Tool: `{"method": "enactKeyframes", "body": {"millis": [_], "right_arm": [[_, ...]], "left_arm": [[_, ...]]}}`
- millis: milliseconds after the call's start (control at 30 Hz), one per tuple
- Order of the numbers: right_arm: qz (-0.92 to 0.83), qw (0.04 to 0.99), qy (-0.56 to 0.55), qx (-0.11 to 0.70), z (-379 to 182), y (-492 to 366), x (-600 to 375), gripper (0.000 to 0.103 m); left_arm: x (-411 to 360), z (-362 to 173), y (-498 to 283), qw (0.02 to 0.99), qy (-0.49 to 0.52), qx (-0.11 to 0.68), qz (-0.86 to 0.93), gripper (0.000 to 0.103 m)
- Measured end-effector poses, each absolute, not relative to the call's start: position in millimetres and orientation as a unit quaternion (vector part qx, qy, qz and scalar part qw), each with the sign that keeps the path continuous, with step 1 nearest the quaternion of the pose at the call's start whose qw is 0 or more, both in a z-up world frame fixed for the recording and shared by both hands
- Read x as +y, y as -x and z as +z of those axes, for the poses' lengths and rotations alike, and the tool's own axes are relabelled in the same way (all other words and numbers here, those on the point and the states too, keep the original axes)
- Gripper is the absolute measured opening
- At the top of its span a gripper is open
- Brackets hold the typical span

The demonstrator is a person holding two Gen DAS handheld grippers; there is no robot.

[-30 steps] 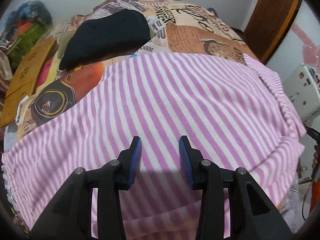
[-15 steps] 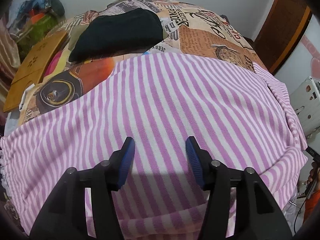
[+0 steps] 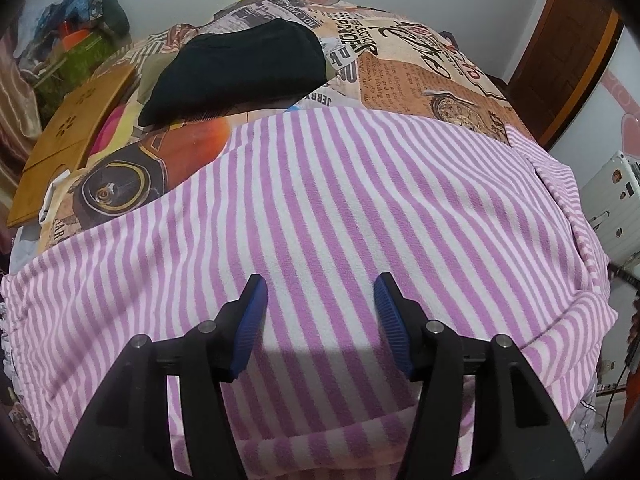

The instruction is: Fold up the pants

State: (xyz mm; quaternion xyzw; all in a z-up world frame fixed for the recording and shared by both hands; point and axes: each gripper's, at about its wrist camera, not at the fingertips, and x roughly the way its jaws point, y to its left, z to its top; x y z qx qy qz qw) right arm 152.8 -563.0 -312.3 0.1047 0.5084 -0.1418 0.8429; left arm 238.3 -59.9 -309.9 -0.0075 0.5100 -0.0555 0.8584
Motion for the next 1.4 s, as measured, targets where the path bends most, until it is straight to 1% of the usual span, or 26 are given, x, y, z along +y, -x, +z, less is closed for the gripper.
{"method": "enactKeyframes", "body": {"millis": [33, 67, 100, 167, 200, 267, 333, 367, 467, 633, 733, 833, 900, 933, 967, 1000, 1033, 1067, 1200, 1300, 1400], "right_arm": [[-0.137, 0.85, -0.107, 0.497, -301.9, -156.2, -562.9, 0.017], [-0.127, 0.86, -0.107, 0.483, -289.9, -163.7, -559.8, 0.022], [-0.119, 0.866, -0.106, 0.474, -282.4, -170.6, -554.4, 0.029], [-0.09, 0.881, -0.103, 0.452, -263.1, -193.6, -543.3, 0.037], [-0.075, 0.886, -0.102, 0.445, -257.2, -204.3, -536.7, 0.039], [-0.031, 0.893, -0.104, 0.438, -245.2, -241.0, -517.9, 0.039], [0.0, 0.894, -0.106, 0.435, -243.6, -265.7, -504.2, 0.042], [0.014, 0.895, -0.102, 0.435, -244.0, -284.4, -493.4, 0.044], [0.038, 0.89, -0.075, 0.447, -253.1, -331.3, -465.1, 0.044], [0.069, 0.87, -0.015, 0.489, -280.6, -390.3, -426.4, 0.046], [0.067, 0.848, 0.028, 0.525, -309.1, -424.0, -411.7, 0.046], [0.077, 0.832, 0.028, 0.549, -327.3, -437.7, -410.1, 0.046], [0.085, 0.835, 0.026, 0.543, -331.5, -436.6, -410.9, 0.046], [0.087, 0.835, 0.025, 0.543, -332.8, -436.4, -411.3, 0.045], [0.094, 0.834, 0.02, 0.543, -333.8, -434.4, -412.8, 0.039], [0.097, 0.833, 0.019, 0.544, -334.7, -435.9, -412.8, 0.028], [0.099, 0.833, 0.022, 0.544, -335.5, -435.7, -412.6, 0.021], [0.099, 0.832, 0.027, 0.544, -335.5, -433.8, -411.9, 0.01], [0.091, 0.841, 0.045, 0.531, -321.8, -419.7, -407.2, 0.009], [0.083, 0.861, 0.037, 0.5, -293.0, -396.3, -415.2, 0.009], [0.077, 0.878, 0.02, 0.472, -260.7, -371.2, -427.3, 0.009]], "left_arm": [[-60.1, -309.8, -238.3, 0.859, 0.007, 0.51, -0.056, 0.057], [-60.2, -309.7, -238.6, 0.859, 0.006, 0.509, -0.055, 0.057], [-60.6, -309.5, -238.2, 0.86, 0.002, 0.508, -0.055, 0.057], [-62.8, -308.9, -237.7, 0.861, -0.005, 0.505, -0.054, 0.057], [-63.8, -308.7, -237.2, 0.863, -0.01, 0.503, -0.054, 0.057], [-65.0, -308.5, -236.5, 0.865, -0.015, 0.5, -0.053, 0.057], [-64.8, -308.7, -236.4, 0.865, -0.014, 0.498, -0.054, 0.057], [-63.9, -309.2, -236.6, 0.865, -0.012, 0.498, -0.056, 0.057], [-60.9, -309.9, -238.7, 0.864, -0.004, 0.501, -0.059, 0.059], [-54.3, -312.7, -242.7, 0.861, 0.018, 0.504, -0.063, 0.066], [-50.2, -315.2, -247.2, 0.859, 0.038, 0.507, -0.065, 0.067], [-49.3, -316.5, -250.9, 0.856, 0.045, 0.51, -0.068, 0.068], [-49.4, -316.6, -253.0, 0.856, 0.042, 0.511, -0.07, 0.069], [-50.1, -316.4, -254.4, 0.855, 0.041, 0.511, -0.07, 0.069], [-50.6, -316.3, -255.4, 0.855, 0.04, 0.512, -0.07, 0.069], [-51.7, -315.9, -257.2, 0.855, 0.038, 0.512, -0.07, 0.069], [-52.7, -315.4, -258.4, 0.855, 0.037, 0.512, -0.069, 0.069], [-53.1, -315.1, -259.3, 0.855, 0.036, 0.512, -0.068, 0.069], [-57.3, -307.4, -261.2, 0.852, 0.027, 0.52, -0.061, 0.068], [-70.2, -291.8, -258.4, 0.85, 0.031, 0.519, -0.085, 0.068], [-97.9, -270.7, -254.2, 0.856, 0.018, 0.502, -0.118, 0.068]]}}
